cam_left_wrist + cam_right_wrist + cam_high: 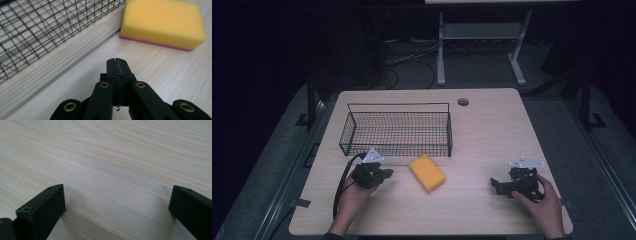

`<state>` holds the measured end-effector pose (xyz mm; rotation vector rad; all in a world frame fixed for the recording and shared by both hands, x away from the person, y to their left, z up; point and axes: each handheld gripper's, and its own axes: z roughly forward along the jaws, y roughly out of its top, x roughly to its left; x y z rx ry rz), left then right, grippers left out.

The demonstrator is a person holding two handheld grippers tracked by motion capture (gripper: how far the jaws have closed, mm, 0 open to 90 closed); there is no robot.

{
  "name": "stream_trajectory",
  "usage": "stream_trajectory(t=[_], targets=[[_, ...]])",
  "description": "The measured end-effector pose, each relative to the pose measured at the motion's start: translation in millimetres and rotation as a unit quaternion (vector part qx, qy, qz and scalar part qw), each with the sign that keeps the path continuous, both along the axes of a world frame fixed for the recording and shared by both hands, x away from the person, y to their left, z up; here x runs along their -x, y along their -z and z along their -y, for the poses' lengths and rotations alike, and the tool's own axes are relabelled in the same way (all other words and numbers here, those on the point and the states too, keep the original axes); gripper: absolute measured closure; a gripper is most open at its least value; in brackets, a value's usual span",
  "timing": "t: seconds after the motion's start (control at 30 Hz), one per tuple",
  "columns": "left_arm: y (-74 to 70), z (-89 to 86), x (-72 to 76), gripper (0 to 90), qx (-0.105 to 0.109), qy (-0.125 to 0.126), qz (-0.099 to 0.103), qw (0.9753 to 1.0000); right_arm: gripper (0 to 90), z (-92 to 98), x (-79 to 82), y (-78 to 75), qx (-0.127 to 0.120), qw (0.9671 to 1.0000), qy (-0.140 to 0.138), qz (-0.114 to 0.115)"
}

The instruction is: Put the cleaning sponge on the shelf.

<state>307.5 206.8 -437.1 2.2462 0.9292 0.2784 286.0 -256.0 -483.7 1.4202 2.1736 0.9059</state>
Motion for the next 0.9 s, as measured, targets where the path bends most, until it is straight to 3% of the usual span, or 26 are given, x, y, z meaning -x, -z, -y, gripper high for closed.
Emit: stream_trajectory(t=[0.5,0.9], targets=[[-3.6,20.0,-18.4,89.7,0.005,0.011,0.001,0.9999,0.0,0.0,0.0,0.0,0.0,1.0,0.0,0.0],[0.2,33.3,-28.1,89.7,-0.003,0.017,-0.004,0.9998,0.0,-0.1,0.0,0.0,0.0,1.0,0.0,0.0]])
